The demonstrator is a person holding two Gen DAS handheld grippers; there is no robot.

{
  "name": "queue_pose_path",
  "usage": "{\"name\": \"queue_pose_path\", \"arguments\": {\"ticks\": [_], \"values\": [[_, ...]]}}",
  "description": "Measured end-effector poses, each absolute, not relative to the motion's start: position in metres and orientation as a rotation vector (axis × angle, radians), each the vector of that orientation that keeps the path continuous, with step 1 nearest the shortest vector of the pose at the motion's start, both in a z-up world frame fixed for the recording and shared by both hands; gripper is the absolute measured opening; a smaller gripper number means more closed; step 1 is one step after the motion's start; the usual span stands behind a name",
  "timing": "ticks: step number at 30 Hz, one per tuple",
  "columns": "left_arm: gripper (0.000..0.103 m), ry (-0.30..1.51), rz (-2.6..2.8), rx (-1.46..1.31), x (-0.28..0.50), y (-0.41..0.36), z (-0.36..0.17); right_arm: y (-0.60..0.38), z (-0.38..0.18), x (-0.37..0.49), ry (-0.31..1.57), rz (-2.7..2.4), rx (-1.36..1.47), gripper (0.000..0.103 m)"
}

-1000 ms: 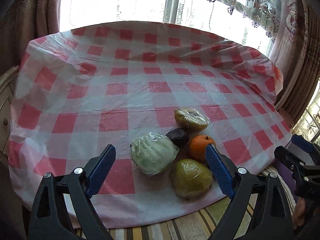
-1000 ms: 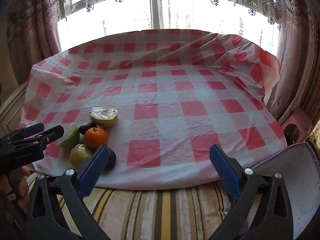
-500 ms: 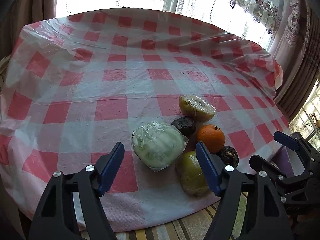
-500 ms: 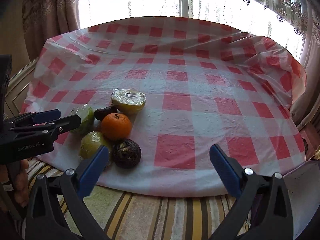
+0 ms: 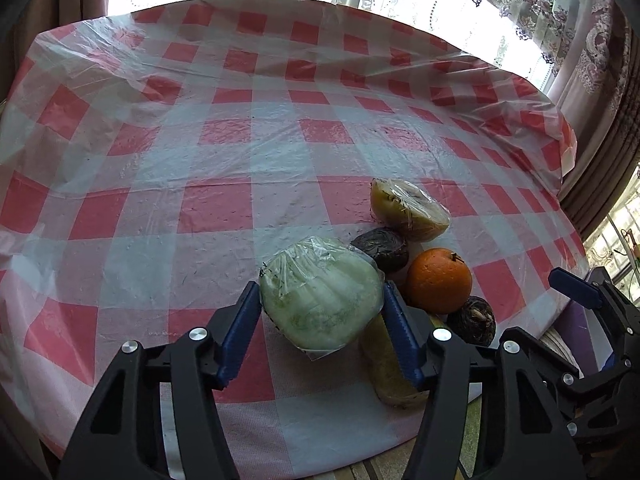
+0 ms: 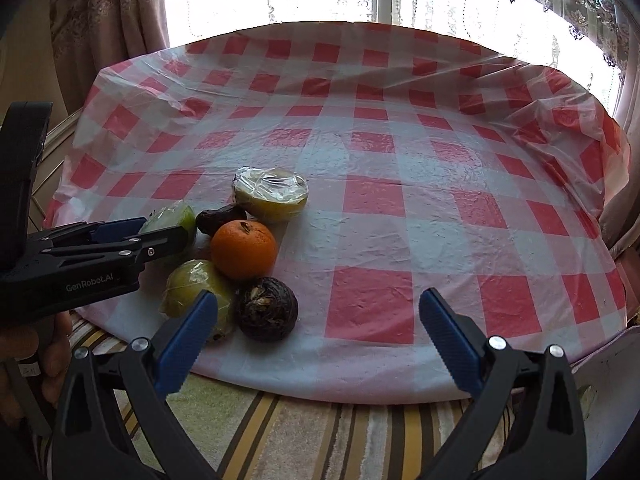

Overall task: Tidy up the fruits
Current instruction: 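Grasp the wrapped pale green cabbage with the left tool while the right grasps a dark round fruit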

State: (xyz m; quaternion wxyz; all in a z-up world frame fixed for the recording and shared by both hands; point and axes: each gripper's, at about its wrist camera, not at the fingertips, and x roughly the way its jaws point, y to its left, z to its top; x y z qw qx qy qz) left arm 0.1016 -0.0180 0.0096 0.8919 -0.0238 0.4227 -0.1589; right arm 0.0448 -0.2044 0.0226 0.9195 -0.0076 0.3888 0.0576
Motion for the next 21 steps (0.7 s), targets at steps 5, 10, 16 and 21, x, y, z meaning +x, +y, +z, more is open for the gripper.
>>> {"name": "queue_pose_path", "arguments": {"ticks": [5,10,16,21], "values": [[0.059,0.866,-0.322,-0.039,0.100,-0.018,0.010,-0.201,0.018,0.047,0.817,0.140,-0.024,0.101],[0.059,0.852,-0.308,-0.031,0.096,-0.019,0.010,-0.202,0.011,0.053,0.853,0.152,-0.012,0.087],[0.058,0.843,-0.291,-0.038,0.095,-0.017,0.010,-0.194,0.005,0.059,0.883,0.162,-0.044,0.077],[0.058,0.835,-0.276,-0.035,0.093,-0.017,0.010,-0.186,0.004,0.060,0.880,0.155,-0.086,0.076]]}}
